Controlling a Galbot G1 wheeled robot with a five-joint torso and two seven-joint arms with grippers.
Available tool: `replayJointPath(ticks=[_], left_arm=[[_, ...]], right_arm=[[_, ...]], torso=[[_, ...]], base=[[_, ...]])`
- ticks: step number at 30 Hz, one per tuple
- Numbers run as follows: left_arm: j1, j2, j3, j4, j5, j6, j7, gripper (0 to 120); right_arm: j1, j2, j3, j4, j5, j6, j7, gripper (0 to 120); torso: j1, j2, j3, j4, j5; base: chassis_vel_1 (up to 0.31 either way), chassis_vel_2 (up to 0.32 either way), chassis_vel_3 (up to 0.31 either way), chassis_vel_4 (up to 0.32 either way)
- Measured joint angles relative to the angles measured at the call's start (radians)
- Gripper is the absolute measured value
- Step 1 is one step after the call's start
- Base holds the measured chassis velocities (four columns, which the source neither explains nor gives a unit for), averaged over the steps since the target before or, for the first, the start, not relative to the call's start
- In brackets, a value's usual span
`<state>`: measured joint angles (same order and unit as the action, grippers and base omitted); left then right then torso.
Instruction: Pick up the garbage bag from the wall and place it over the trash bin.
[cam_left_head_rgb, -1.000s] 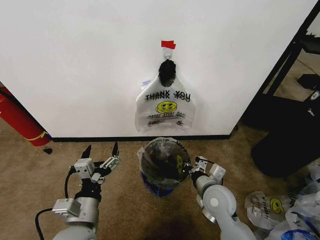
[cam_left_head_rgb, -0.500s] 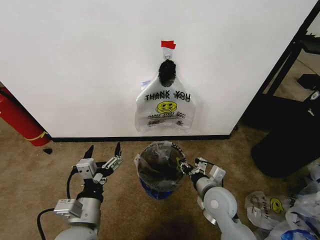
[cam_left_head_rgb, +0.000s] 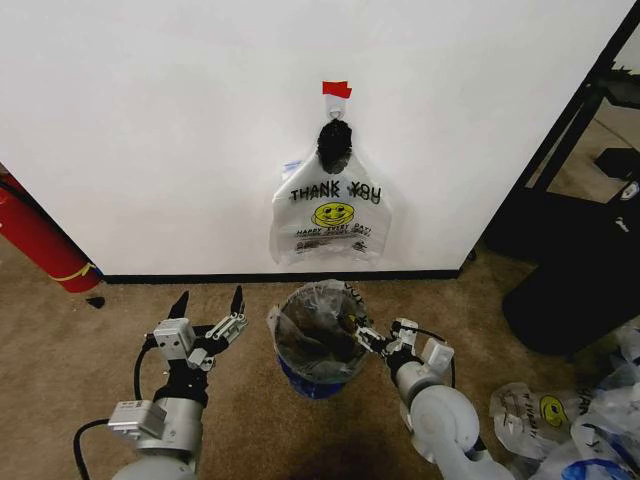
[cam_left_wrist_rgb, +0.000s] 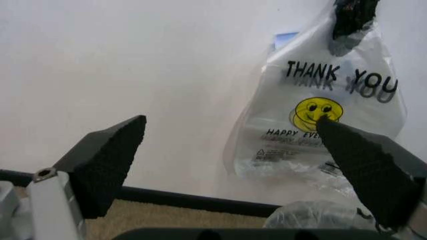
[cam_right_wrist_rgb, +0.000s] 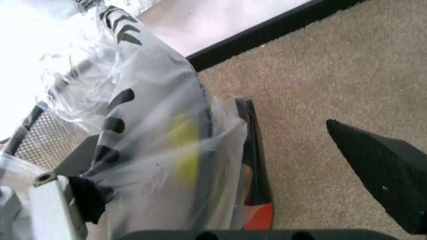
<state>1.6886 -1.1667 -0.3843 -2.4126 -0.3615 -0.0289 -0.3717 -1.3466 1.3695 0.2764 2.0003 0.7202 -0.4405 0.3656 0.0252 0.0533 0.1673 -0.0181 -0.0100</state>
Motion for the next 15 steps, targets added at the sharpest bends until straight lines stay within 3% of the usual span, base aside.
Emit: replayJointPath(ticks=[7,12,15], left_arm=[[0.01,0.006,0.012,-0.01,0.014,0.001,0.0,100],[0.014,0.029,0.053,-0.015,0.055,0.001,0.002,100],[0.015,0.044,0.072,-0.015,0.071,-0.001,0.003,100]], right_arm=[[0.003,0.001,0.011,-0.009,0.064,-0.005,0.029,100],[0.029,0.033,0.036,-0.026,0.283,-0.001,0.074,100],[0.029,0.039,0.044,-0.028,0.333,-0.021,0.076,100]], torso=[[0.0,0.0,0.0,0.0,0.0],[0.0,0.0,0.0,0.0001,0.0],[0.0,0.0,0.0,0.0001,-0.0001]], base=[[0.0,0.0,0.0,0.0],[0.0,0.0,0.0,0.0],[0.0,0.0,0.0,0.0]])
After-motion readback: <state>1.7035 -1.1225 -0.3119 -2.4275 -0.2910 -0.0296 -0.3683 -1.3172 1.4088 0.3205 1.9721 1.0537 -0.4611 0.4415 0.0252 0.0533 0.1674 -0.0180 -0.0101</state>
